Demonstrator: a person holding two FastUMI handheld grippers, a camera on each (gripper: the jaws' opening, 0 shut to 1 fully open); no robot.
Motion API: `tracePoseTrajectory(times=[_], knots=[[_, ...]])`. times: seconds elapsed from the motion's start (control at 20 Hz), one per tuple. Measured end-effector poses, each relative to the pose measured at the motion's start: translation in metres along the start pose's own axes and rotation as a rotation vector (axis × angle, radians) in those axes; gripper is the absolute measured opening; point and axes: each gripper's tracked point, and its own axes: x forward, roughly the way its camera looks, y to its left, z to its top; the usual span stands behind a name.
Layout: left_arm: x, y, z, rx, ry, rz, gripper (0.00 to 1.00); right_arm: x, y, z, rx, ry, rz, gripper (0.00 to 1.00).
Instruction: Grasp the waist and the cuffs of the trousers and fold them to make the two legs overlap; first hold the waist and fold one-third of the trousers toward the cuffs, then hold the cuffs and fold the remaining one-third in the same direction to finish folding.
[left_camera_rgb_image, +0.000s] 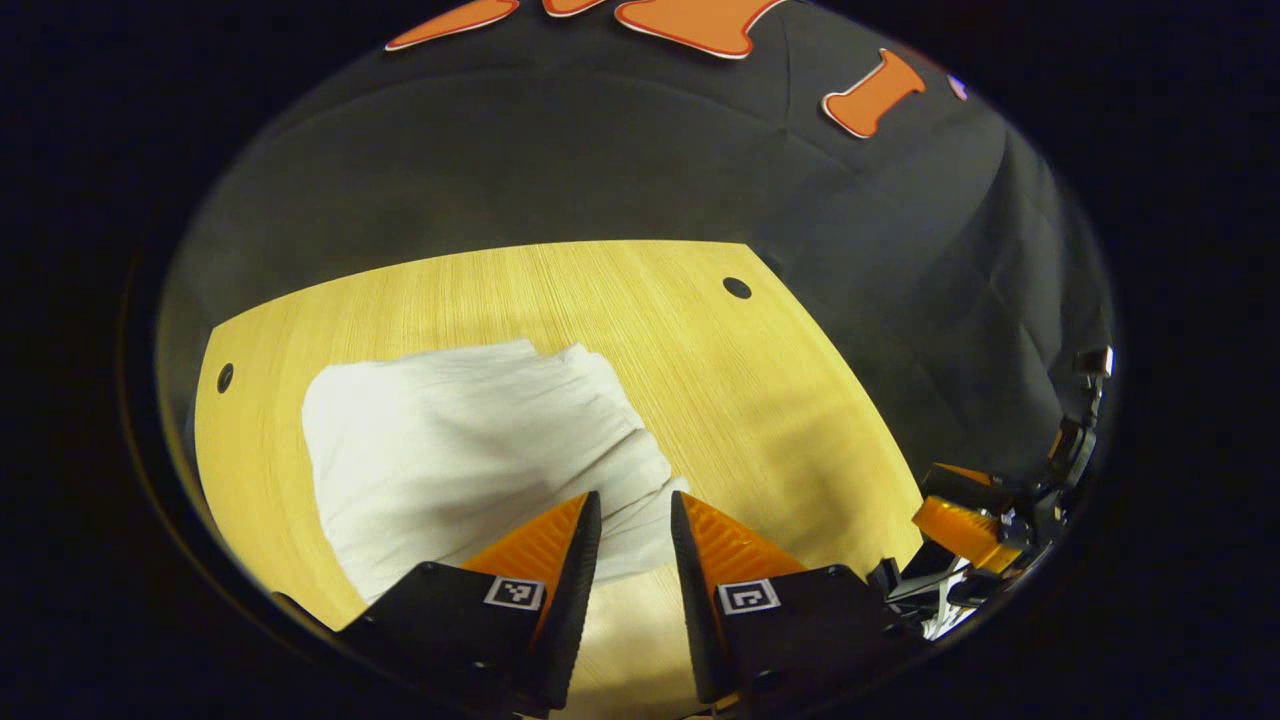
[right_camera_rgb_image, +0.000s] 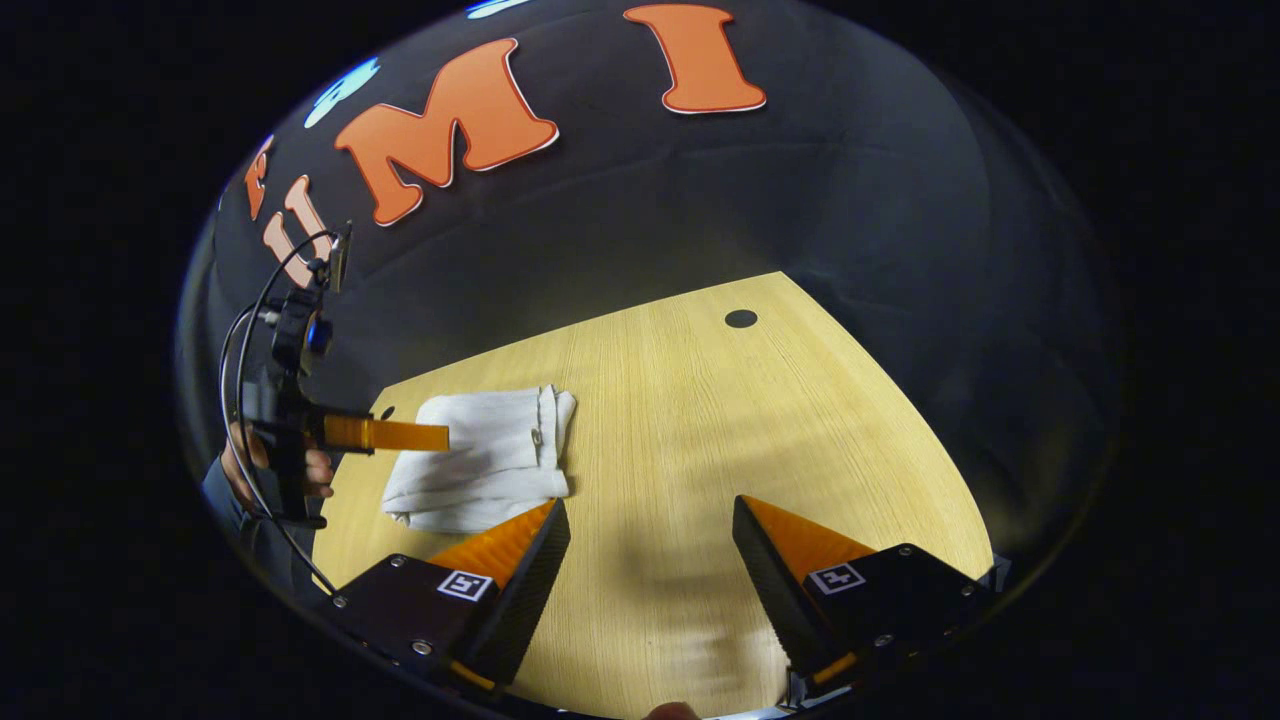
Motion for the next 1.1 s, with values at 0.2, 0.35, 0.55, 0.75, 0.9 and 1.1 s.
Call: tracePoseTrajectory(times=[0.2, 0.35, 0.55, 0.75, 0.9, 1.1], knots=[[-0.055, 0.027, 0.029, 0.075, -0.177, 0.107, 0.7, 0.001, 0.014, 0.011, -0.042, -0.031, 0.017, 0.99], [-0.122, 0.065, 0.064, 0.212, -0.389, 0.353, 0.81, -0.002, 0.036, 0.035, -0.094, -0.09, 0.034, 0.99], [-0.214, 0.086, 0.095, 0.372, -0.602, 0.557, 0.85, -0.015, 0.077, 0.068, -0.149, -0.147, 0.087, 0.99], [-0.269, 0.054, 0.089, 0.442, -0.781, 0.622, 0.81, -0.04, 0.117, 0.107, -0.185, -0.252, 0.104, 0.98], [-0.281, 0.054, 0.087, 0.381, -0.875, 0.633, 0.85, -0.061, 0.148, 0.13, -0.218, -0.334, 0.122, 0.99], [-0.309, 0.049, 0.091, 0.276, -1.012, 0.588, 0.84, -0.089, 0.189, 0.149, -0.283, -0.422, 0.141, 0.98]])
